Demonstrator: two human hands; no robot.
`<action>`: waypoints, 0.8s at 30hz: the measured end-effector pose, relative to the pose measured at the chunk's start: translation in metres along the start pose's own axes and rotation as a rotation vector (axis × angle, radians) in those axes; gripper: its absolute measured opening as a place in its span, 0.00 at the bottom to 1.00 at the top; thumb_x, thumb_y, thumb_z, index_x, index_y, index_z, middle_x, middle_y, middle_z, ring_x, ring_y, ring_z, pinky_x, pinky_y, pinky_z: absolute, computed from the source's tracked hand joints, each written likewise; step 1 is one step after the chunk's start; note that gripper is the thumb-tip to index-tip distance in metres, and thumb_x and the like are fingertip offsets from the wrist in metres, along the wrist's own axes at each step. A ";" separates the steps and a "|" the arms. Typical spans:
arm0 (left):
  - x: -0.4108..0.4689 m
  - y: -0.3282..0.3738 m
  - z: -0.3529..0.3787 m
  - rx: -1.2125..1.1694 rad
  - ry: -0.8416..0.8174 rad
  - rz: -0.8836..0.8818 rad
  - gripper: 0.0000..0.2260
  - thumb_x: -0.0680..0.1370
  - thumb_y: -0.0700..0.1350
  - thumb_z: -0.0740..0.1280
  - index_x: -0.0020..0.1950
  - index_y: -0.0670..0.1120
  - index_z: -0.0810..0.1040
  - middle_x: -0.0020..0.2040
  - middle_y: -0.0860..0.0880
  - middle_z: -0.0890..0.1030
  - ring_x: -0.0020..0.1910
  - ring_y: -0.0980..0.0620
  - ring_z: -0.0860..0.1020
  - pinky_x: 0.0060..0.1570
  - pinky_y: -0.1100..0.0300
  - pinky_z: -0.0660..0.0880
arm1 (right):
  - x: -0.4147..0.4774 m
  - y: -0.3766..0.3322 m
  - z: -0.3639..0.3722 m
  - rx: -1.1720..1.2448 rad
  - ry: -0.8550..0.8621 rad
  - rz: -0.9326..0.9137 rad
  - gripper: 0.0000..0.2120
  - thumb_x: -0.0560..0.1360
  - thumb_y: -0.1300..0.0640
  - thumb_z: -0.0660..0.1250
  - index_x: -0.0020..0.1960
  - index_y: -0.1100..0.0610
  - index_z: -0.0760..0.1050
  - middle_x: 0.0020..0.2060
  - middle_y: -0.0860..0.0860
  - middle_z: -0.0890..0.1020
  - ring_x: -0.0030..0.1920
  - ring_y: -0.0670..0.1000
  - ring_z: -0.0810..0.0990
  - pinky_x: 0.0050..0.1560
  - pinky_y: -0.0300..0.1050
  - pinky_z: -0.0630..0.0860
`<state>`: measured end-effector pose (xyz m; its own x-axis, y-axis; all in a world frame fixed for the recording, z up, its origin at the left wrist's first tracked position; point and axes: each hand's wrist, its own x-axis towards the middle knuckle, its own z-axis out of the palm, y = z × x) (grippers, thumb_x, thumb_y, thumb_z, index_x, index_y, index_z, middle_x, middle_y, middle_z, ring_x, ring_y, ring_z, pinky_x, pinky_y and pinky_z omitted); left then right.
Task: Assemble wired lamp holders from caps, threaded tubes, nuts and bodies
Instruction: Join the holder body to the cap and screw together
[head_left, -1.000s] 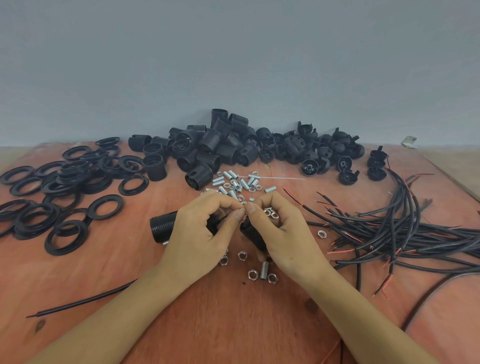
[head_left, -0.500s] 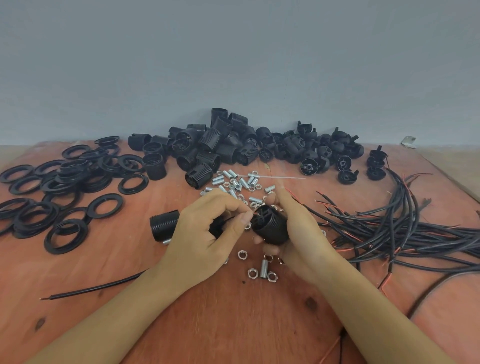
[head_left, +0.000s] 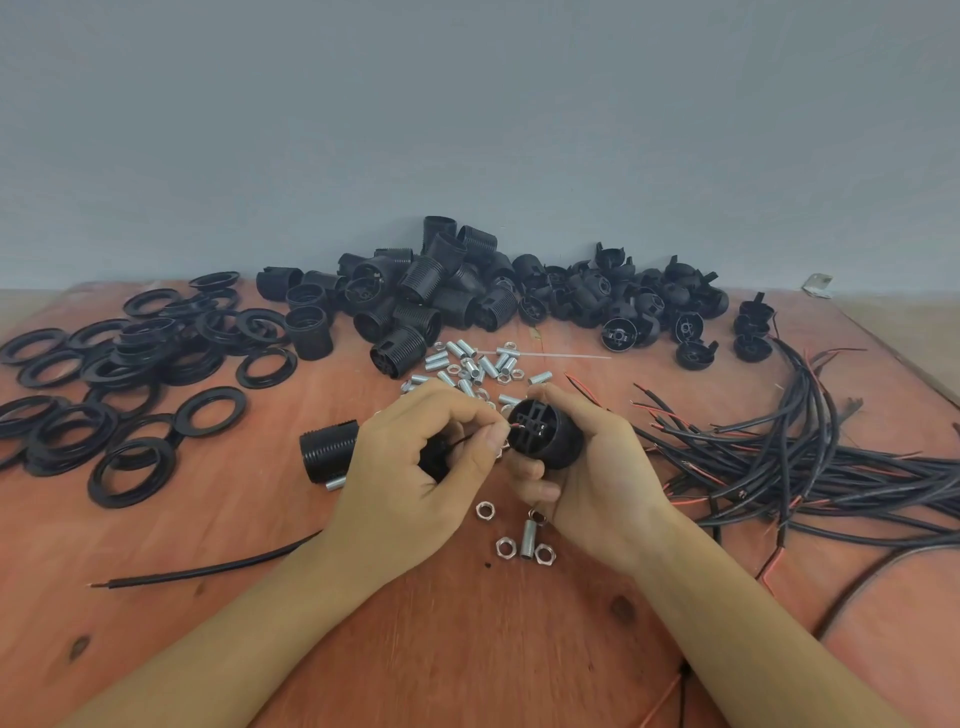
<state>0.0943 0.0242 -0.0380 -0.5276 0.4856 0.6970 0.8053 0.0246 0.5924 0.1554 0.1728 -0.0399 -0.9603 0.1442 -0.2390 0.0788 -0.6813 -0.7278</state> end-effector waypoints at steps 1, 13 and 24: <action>0.000 0.000 0.000 0.006 0.004 0.003 0.05 0.77 0.44 0.67 0.43 0.45 0.80 0.38 0.52 0.78 0.35 0.51 0.76 0.40 0.59 0.73 | 0.000 0.000 0.000 0.006 -0.005 0.000 0.06 0.77 0.55 0.63 0.46 0.58 0.72 0.34 0.54 0.73 0.26 0.49 0.68 0.22 0.38 0.61; -0.002 -0.001 0.003 0.086 -0.006 0.067 0.04 0.76 0.40 0.69 0.43 0.42 0.82 0.38 0.49 0.79 0.36 0.50 0.77 0.38 0.57 0.73 | -0.001 0.001 0.004 -0.038 0.024 -0.032 0.09 0.72 0.51 0.66 0.46 0.57 0.73 0.33 0.53 0.74 0.26 0.47 0.67 0.22 0.38 0.60; -0.003 -0.004 0.002 0.089 -0.001 0.023 0.04 0.76 0.42 0.69 0.44 0.44 0.82 0.40 0.53 0.79 0.36 0.51 0.77 0.37 0.59 0.73 | -0.001 0.002 0.004 -0.132 0.044 -0.081 0.08 0.83 0.54 0.57 0.50 0.58 0.70 0.32 0.52 0.74 0.26 0.48 0.68 0.23 0.38 0.61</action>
<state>0.0929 0.0246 -0.0433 -0.5082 0.4882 0.7095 0.8381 0.0907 0.5379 0.1556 0.1679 -0.0385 -0.9524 0.2286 -0.2017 0.0385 -0.5661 -0.8234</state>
